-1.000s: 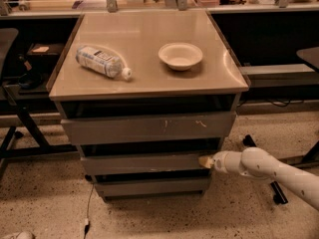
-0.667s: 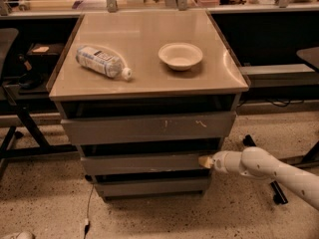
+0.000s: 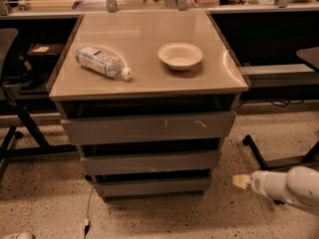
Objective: Close middle drawer
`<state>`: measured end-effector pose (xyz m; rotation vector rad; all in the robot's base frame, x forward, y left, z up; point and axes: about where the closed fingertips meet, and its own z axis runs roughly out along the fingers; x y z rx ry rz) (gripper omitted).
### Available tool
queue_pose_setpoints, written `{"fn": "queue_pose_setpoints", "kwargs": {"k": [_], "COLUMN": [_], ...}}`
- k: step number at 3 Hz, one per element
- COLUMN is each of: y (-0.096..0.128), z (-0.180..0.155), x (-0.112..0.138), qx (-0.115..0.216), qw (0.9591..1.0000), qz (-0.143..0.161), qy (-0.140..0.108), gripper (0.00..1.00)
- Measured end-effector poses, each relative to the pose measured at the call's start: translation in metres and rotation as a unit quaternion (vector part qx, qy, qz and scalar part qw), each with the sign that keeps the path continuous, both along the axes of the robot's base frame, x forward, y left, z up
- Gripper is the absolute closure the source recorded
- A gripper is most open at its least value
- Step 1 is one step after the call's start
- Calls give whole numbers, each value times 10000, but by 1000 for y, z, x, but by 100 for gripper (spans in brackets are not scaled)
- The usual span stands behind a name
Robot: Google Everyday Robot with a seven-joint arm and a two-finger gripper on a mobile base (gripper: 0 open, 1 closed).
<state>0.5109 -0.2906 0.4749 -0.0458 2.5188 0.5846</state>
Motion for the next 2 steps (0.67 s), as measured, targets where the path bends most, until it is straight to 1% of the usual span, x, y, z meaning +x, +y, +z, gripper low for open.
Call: {"fn": "queue_pose_setpoints", "kwargs": {"k": [1,2], "y": [-65,-63], "z": [35,53], "x": [-74,-101], "qx": [-363,-500], "qw": [9932,9912], "qz": [-1070,-1180], "qy": [270,337], "gripper": [100,82]}}
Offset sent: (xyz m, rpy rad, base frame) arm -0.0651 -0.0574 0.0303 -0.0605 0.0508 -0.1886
